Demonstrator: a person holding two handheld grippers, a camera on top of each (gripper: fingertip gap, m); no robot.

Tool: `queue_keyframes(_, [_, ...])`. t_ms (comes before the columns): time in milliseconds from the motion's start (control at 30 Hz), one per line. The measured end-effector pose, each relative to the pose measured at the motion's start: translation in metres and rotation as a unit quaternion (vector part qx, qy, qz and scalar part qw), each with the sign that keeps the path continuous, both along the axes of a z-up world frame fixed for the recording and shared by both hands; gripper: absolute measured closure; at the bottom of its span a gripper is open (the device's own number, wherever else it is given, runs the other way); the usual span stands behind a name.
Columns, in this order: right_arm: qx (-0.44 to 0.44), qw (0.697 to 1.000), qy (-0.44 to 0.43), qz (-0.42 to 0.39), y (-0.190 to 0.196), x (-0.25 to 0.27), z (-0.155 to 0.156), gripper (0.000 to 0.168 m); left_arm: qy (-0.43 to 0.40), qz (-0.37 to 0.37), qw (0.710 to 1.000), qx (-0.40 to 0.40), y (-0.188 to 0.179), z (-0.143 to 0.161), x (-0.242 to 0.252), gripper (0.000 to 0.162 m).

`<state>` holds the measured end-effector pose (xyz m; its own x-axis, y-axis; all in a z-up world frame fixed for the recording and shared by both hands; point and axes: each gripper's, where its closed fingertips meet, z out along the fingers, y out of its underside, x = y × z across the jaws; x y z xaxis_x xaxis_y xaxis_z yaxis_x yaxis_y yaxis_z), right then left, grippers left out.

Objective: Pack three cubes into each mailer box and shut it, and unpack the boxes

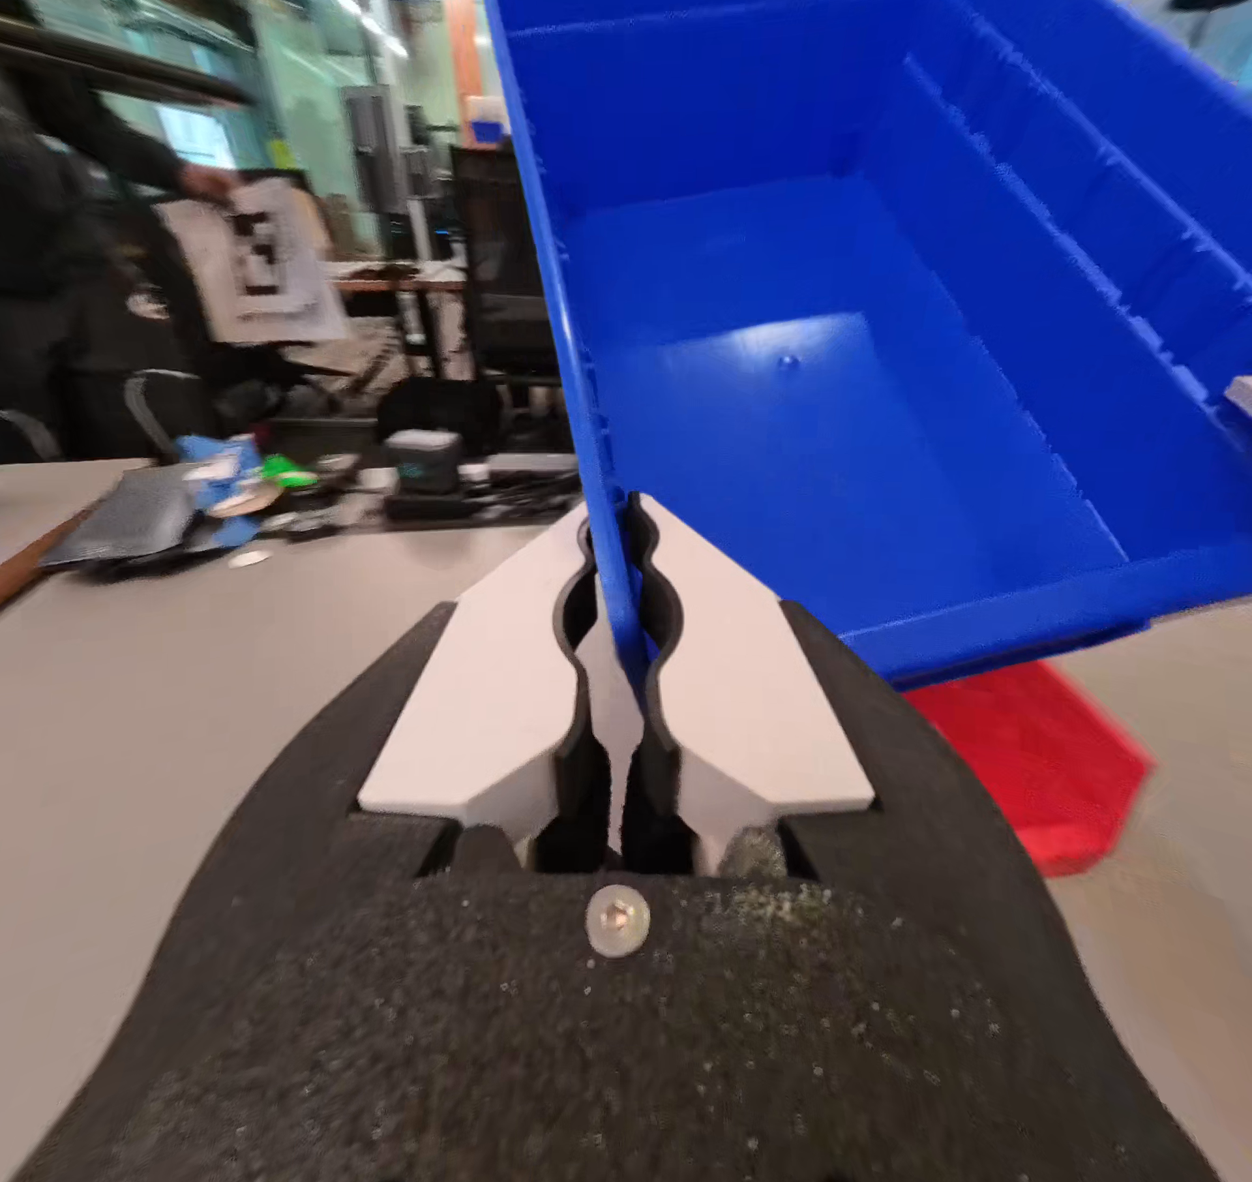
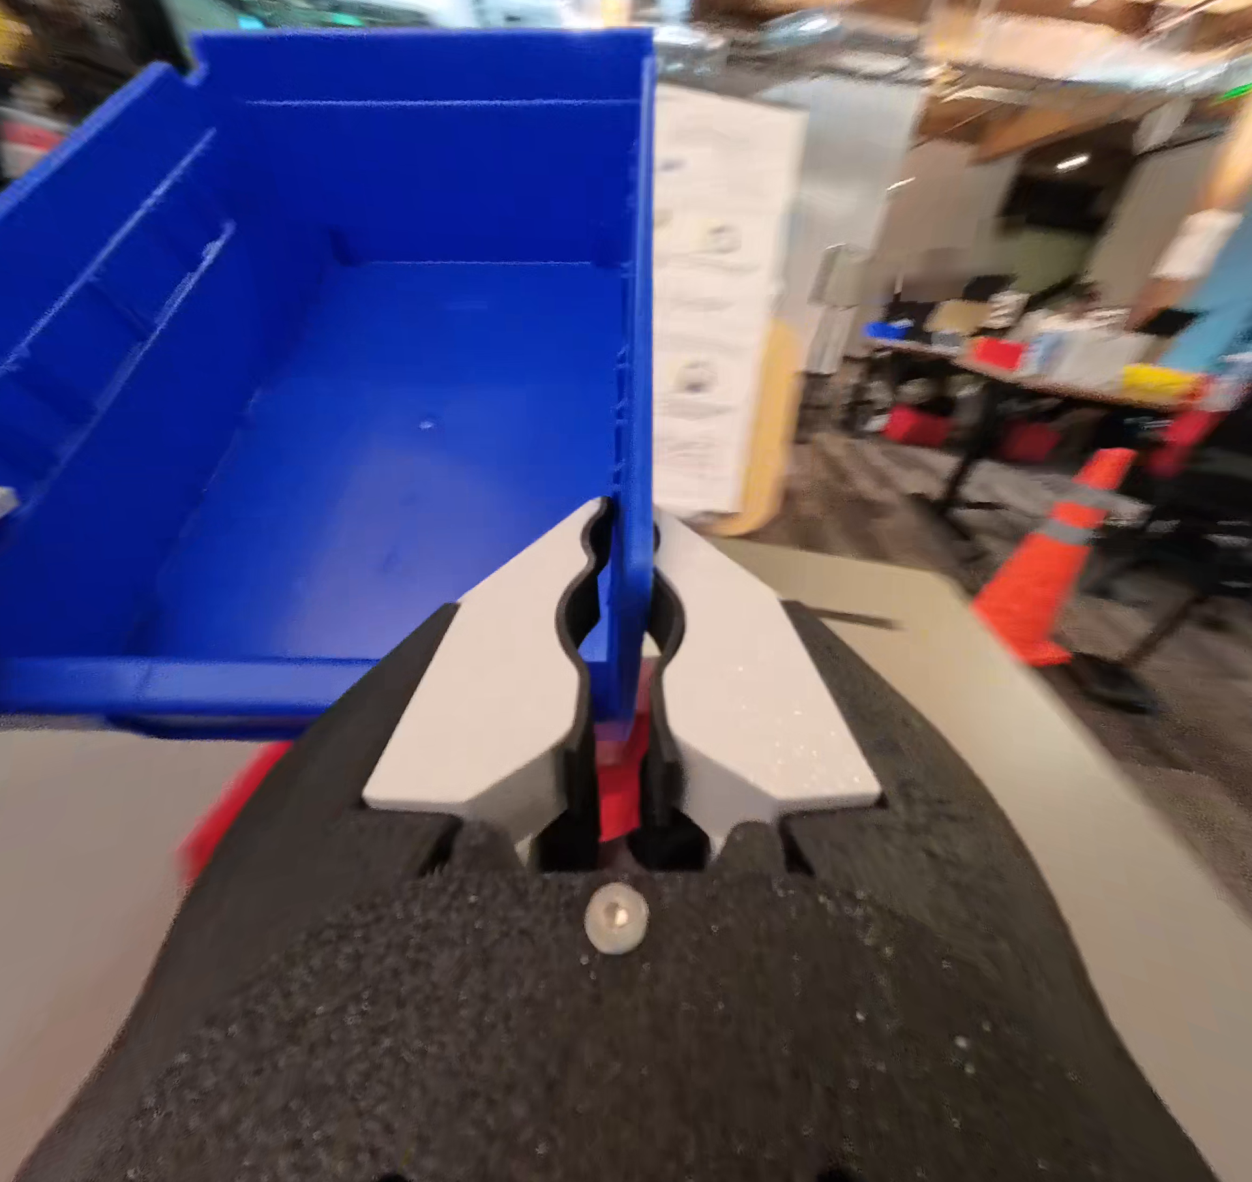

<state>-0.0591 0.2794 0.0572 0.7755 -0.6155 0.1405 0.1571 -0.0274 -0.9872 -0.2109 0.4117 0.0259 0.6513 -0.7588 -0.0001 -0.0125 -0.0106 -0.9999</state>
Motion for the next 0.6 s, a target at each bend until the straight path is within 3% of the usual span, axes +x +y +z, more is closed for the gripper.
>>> queue_keyframes(67, [-0.005, 0.998, -0.014, -0.06, -0.046, 0.055, 0.013, 0.163, -0.001, -0.042, 0.999, 0.003, -0.035, 0.009, 0.064, 0.16])
queue_keyframes(167, [0.012, 0.993, 0.027, -0.118, -0.124, 0.132, 0.005, 0.163, 0.002, -0.095, 0.995, 0.006, -0.099, 0.008, 0.156, 0.16])
queue_keyframes(267, [-0.035, 0.985, 0.048, -0.165, -0.193, 0.199, -0.031, 0.163, 0.032, -0.134, 0.99, -0.022, -0.161, -0.026, 0.235, 0.16])
queue_keyframes(333, [-0.046, 0.977, 0.105, -0.177, -0.227, 0.235, -0.071, 0.163, 0.064, -0.144, 0.987, -0.042, -0.196, -0.062, 0.273, 0.16])
queue_keyframes(467, [-0.09, 0.963, 0.207, -0.146, -0.247, 0.275, -0.159, 0.164, 0.128, -0.122, 0.982, -0.075, -0.225, -0.13, 0.308, 0.161])
queue_keyframes(600, [-0.168, 0.944, 0.26, -0.114, -0.228, 0.287, -0.202, 0.163, 0.162, -0.104, 0.977, -0.092, -0.22, -0.163, 0.308, 0.159])
